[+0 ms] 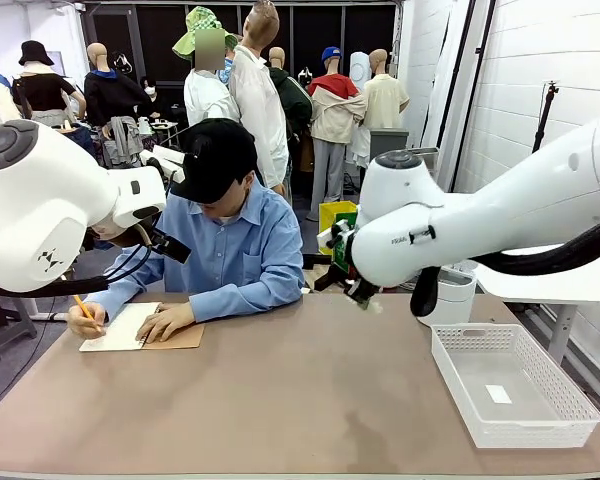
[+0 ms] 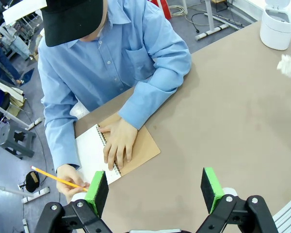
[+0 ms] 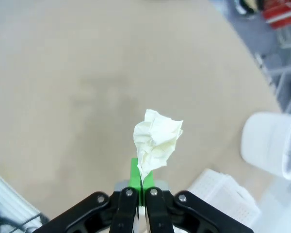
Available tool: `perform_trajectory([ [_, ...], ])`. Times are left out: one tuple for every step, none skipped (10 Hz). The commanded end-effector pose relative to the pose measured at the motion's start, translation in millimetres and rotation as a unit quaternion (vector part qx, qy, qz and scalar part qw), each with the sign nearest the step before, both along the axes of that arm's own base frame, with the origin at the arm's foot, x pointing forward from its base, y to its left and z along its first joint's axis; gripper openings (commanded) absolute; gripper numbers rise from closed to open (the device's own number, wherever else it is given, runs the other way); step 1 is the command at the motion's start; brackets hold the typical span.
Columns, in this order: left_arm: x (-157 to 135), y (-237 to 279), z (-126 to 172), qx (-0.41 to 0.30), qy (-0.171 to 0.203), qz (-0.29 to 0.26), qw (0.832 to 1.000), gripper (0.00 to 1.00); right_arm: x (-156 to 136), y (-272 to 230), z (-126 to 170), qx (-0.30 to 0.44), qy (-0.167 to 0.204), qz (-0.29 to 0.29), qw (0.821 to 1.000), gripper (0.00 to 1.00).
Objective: Sort the paper based on its condition.
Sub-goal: If a person hands you a paper, place it in the Organizing basket , and if it's crumpled, put it in the Trash can.
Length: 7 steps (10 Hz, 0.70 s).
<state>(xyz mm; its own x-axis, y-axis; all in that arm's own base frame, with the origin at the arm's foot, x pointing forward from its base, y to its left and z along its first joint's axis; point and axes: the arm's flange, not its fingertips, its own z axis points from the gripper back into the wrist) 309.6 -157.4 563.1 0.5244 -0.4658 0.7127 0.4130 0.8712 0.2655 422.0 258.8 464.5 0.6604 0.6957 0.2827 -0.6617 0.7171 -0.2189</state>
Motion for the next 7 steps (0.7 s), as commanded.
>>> perform_trajectory([
  [1, 0, 0, 0.006, -0.005, -0.003, 1.000, 1.00, 15, -1, 4, -0.022, -0.012, -0.042, 0.999, 0.00],
  [1, 0, 0, 0.006, -0.005, -0.003, 1.000, 1.00, 19, -7, 12, -0.026, -0.025, -0.054, 0.998, 0.00],
  [1, 0, 0, 0.006, -0.005, -0.003, 1.000, 1.00, 16, -9, 17, -0.022, -0.039, -0.055, 0.997, 0.00],
  [1, 0, 0, 0.006, -0.005, -0.003, 1.000, 1.00, 17, -19, 12, -0.012, -0.016, -0.034, 0.999, 0.00],
  [1, 0, 0, 0.006, -0.005, -0.003, 1.000, 1.00, 17, -19, 12, -0.012, -0.016, -0.034, 0.999, 0.00],
  [1, 0, 0, 0.006, -0.005, -0.003, 1.000, 1.00, 17, -19, 12, -0.012, -0.016, -0.034, 0.999, 0.00],
  [1, 0, 0, 0.006, -0.005, -0.003, 1.000, 1.00, 17, -19, 12, -0.012, -0.016, -0.034, 0.999, 0.00],
])
